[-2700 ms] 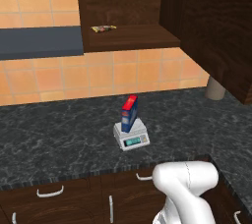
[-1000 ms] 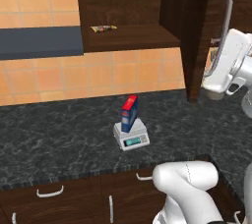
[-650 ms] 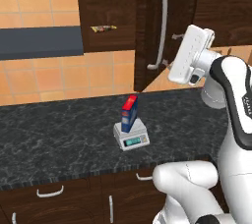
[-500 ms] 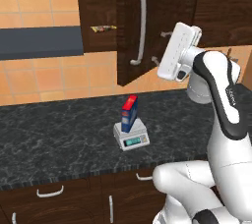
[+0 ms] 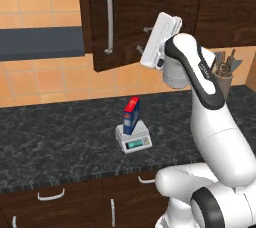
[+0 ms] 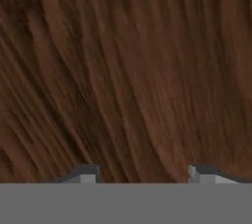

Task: Pick the boxed food and place it on the digital scale for weighing, and close the cabinet.

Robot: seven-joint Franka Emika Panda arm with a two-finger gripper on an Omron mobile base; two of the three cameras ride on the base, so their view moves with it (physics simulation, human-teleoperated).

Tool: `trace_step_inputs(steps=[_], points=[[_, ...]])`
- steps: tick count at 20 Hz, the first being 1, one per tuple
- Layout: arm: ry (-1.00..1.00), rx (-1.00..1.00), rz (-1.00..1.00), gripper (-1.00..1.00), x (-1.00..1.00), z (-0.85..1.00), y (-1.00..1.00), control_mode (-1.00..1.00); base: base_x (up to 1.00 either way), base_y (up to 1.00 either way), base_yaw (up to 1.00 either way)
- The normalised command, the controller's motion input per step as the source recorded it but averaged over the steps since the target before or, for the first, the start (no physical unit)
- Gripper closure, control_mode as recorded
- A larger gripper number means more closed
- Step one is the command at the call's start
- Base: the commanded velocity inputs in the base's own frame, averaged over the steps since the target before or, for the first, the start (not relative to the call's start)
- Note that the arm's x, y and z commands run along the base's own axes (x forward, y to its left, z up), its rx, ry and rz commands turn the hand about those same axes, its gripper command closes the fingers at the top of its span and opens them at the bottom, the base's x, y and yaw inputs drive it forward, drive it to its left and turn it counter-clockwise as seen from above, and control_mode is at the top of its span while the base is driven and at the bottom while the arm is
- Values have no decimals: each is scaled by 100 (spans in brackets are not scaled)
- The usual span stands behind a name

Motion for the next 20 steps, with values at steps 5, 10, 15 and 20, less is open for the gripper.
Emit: trace_step_inputs(steps=[5,10,15,20], points=[[2,0,-1,-100,97,-37,0,-100,0,0,0],[-2,0,0,-100,84,-39,-1,-100,0,0,0],[-2,0,0,-100,74,-30,-13,-100,0,0,0],[-2,0,0,-100,60,-29,-15,-100,0,0,0]])
